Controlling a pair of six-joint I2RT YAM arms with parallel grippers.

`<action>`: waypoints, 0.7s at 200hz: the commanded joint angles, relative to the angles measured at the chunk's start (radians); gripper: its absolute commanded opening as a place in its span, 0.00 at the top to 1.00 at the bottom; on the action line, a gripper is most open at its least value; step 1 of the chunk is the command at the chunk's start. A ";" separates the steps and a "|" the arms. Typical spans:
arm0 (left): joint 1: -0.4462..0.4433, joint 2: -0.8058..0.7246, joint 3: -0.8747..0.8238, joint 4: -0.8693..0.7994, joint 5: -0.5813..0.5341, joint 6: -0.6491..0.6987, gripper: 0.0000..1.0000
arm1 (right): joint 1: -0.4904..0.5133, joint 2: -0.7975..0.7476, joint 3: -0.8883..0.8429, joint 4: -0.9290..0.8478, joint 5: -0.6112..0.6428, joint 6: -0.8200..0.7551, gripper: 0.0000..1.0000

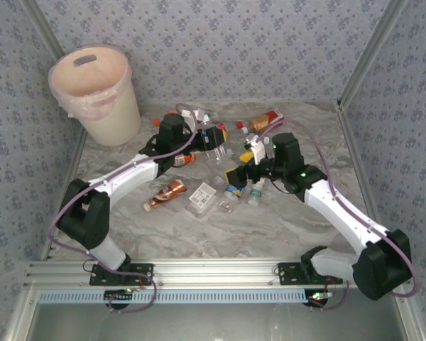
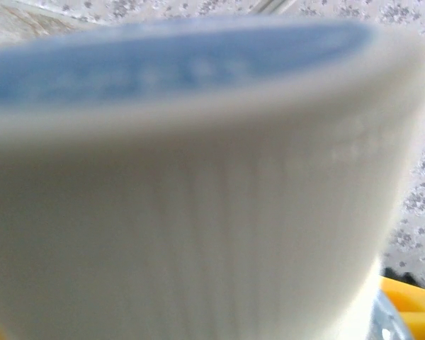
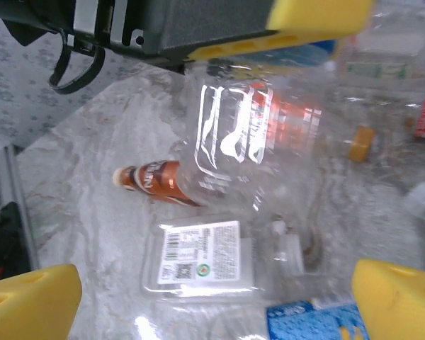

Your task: Put the plastic bottles in the bin

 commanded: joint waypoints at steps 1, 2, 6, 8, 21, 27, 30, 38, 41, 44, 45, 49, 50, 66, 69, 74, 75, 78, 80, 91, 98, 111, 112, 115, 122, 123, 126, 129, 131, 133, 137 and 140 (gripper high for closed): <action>0.023 -0.058 -0.013 0.021 -0.038 0.014 0.39 | -0.025 -0.082 -0.019 -0.014 0.144 -0.029 0.00; 0.024 -0.059 -0.013 0.021 -0.039 0.015 0.39 | -0.026 -0.085 -0.025 -0.003 0.157 -0.025 0.00; 0.029 -0.068 -0.016 0.015 -0.048 0.024 0.39 | -0.027 -0.097 -0.043 0.033 0.209 -0.012 0.00; 0.031 -0.072 -0.016 0.012 -0.053 0.028 0.39 | -0.027 -0.101 -0.052 0.045 0.240 -0.005 0.00; 0.041 -0.101 -0.013 -0.029 -0.110 0.067 0.39 | -0.029 -0.112 -0.089 0.127 0.421 0.068 0.00; 0.046 -0.116 -0.011 -0.052 -0.140 0.087 0.39 | -0.030 -0.109 -0.093 0.137 0.487 0.083 0.00; 0.048 -0.123 -0.009 -0.065 -0.156 0.098 0.39 | -0.031 -0.108 -0.097 0.142 0.517 0.091 0.00; 0.058 -0.143 -0.001 -0.098 -0.191 0.136 0.39 | -0.034 -0.103 -0.110 0.169 0.579 0.118 0.00; 0.062 -0.152 0.005 -0.113 -0.205 0.154 0.39 | -0.034 -0.101 -0.117 0.181 0.601 0.131 0.00; 0.067 -0.161 0.011 -0.133 -0.217 0.171 0.39 | -0.034 -0.100 -0.123 0.194 0.624 0.150 0.00; 0.069 -0.164 0.015 -0.143 -0.226 0.179 0.39 | -0.034 -0.100 -0.125 0.199 0.629 0.158 0.00; 0.075 -0.175 0.023 -0.169 -0.255 0.202 0.38 | -0.035 -0.099 -0.135 0.214 0.653 0.184 0.00; 0.077 -0.178 0.025 -0.175 -0.263 0.208 0.38 | -0.036 -0.099 -0.137 0.216 0.658 0.190 0.00; 0.104 -0.232 0.040 -0.223 -0.376 0.281 0.38 | -0.042 -0.091 -0.168 0.271 0.697 0.253 0.00; 0.109 -0.243 0.041 -0.225 -0.393 0.291 0.38 | -0.043 -0.089 -0.172 0.278 0.697 0.256 0.00; 0.120 -0.260 0.042 -0.225 -0.418 0.307 0.38 | -0.044 -0.087 -0.181 0.298 0.696 0.260 0.00; 0.123 -0.261 0.042 -0.225 -0.422 0.309 0.38 | -0.044 -0.087 -0.181 0.300 0.696 0.262 0.00; 0.129 -0.270 0.044 -0.226 -0.434 0.319 0.38 | -0.043 -0.085 -0.186 0.309 0.697 0.264 0.00; 0.134 -0.276 0.046 -0.226 -0.442 0.325 0.37 | -0.044 -0.084 -0.188 0.312 0.699 0.265 0.00; 0.155 -0.300 0.061 -0.226 -0.481 0.364 0.37 | -0.043 -0.078 -0.193 0.329 0.714 0.266 0.00; 0.167 -0.314 0.071 -0.226 -0.507 0.396 0.37 | -0.044 -0.074 -0.193 0.333 0.714 0.266 0.00; 0.185 -0.333 0.098 -0.221 -0.567 0.454 0.37 | -0.044 -0.067 -0.193 0.351 0.730 0.284 0.00; 0.187 -0.334 0.099 -0.219 -0.571 0.458 0.37 | -0.043 -0.066 -0.194 0.353 0.731 0.285 0.00; 0.191 -0.337 0.105 -0.215 -0.583 0.472 0.38 | -0.044 -0.065 -0.194 0.360 0.734 0.286 0.00; 0.202 -0.345 0.115 -0.198 -0.616 0.497 0.37 | -0.044 -0.064 -0.194 0.374 0.738 0.288 0.00; 0.204 -0.345 0.116 -0.195 -0.621 0.500 0.37 | -0.043 -0.064 -0.195 0.376 0.738 0.288 0.00; 0.208 -0.349 0.118 -0.186 -0.643 0.507 0.37 | -0.044 -0.063 -0.195 0.382 0.739 0.289 0.00; 0.213 -0.352 0.119 -0.170 -0.666 0.512 0.37 | -0.045 -0.062 -0.196 0.389 0.738 0.289 0.00; 0.215 -0.354 0.118 -0.157 -0.684 0.516 0.37 | -0.045 -0.061 -0.196 0.394 0.737 0.288 0.00; 0.219 -0.355 0.116 -0.144 -0.699 0.520 0.37 | -0.045 -0.060 -0.197 0.398 0.736 0.289 0.00; 0.229 -0.358 0.112 -0.113 -0.724 0.526 0.38 | -0.045 -0.057 -0.197 0.408 0.737 0.289 0.00; 0.238 -0.360 0.110 -0.090 -0.732 0.532 0.38 | -0.046 -0.055 -0.196 0.409 0.739 0.288 0.00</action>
